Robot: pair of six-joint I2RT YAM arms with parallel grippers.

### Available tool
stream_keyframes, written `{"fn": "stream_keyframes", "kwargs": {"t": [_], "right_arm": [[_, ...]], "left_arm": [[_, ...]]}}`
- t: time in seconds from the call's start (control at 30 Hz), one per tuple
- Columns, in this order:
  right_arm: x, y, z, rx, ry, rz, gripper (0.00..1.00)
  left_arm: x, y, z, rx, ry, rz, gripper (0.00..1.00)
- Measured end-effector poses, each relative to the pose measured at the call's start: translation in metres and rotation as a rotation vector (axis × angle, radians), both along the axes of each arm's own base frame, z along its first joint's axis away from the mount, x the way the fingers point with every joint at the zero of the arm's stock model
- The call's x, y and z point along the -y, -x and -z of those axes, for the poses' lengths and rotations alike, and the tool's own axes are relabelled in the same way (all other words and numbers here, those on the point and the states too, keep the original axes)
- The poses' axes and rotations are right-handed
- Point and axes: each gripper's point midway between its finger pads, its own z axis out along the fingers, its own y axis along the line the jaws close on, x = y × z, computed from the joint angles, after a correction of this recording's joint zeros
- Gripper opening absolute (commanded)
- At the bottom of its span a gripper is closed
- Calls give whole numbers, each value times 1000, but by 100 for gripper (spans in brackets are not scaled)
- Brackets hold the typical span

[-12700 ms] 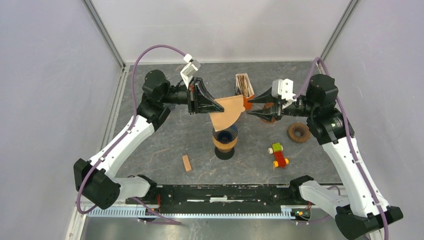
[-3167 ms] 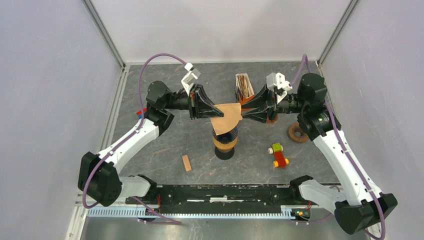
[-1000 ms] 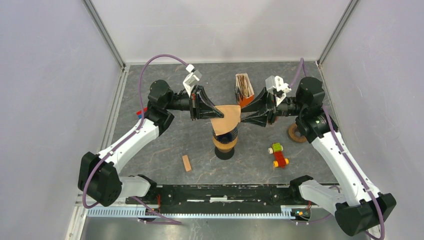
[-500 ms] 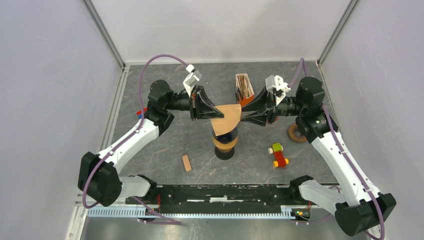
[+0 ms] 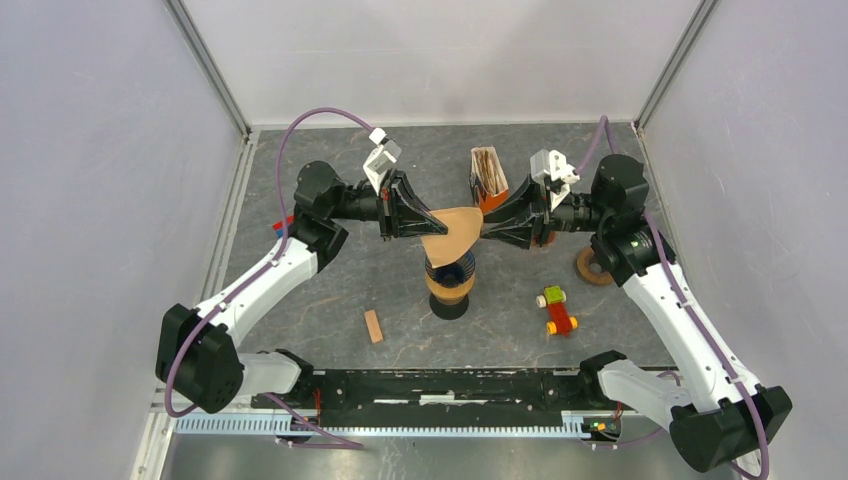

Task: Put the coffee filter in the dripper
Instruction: Pick up the coffee filter from the coffee filter holder.

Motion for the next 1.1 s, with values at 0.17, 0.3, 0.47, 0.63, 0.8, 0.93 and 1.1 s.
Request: {"fn": "stream_keyframes", "kwargs": {"t": [0.17, 0.3, 0.47, 0.63, 0.8, 0.93, 1.1], "right_arm": [[0, -1, 2, 0, 3, 4, 34], [0, -2, 3, 5, 3, 6, 33], [1, -2, 3, 16, 4, 5, 31], [1, -2, 4, 34, 10, 1, 30], [2, -1, 9, 51, 24, -11, 29], [2, 1, 10, 59, 26, -27, 29], [1, 4, 10, 64, 22, -47, 30]], "left_arm": [[0, 1, -1, 17, 13, 2, 2], [0, 1, -2, 25, 19, 4, 2], [-1, 3, -2, 25, 20, 12, 2], [-2, 6, -2, 31, 20, 28, 2], [-3, 11, 0, 24, 20, 48, 2], [-5, 15, 0, 20, 23, 56, 2], [-5, 16, -3, 30, 31, 59, 2]]}}
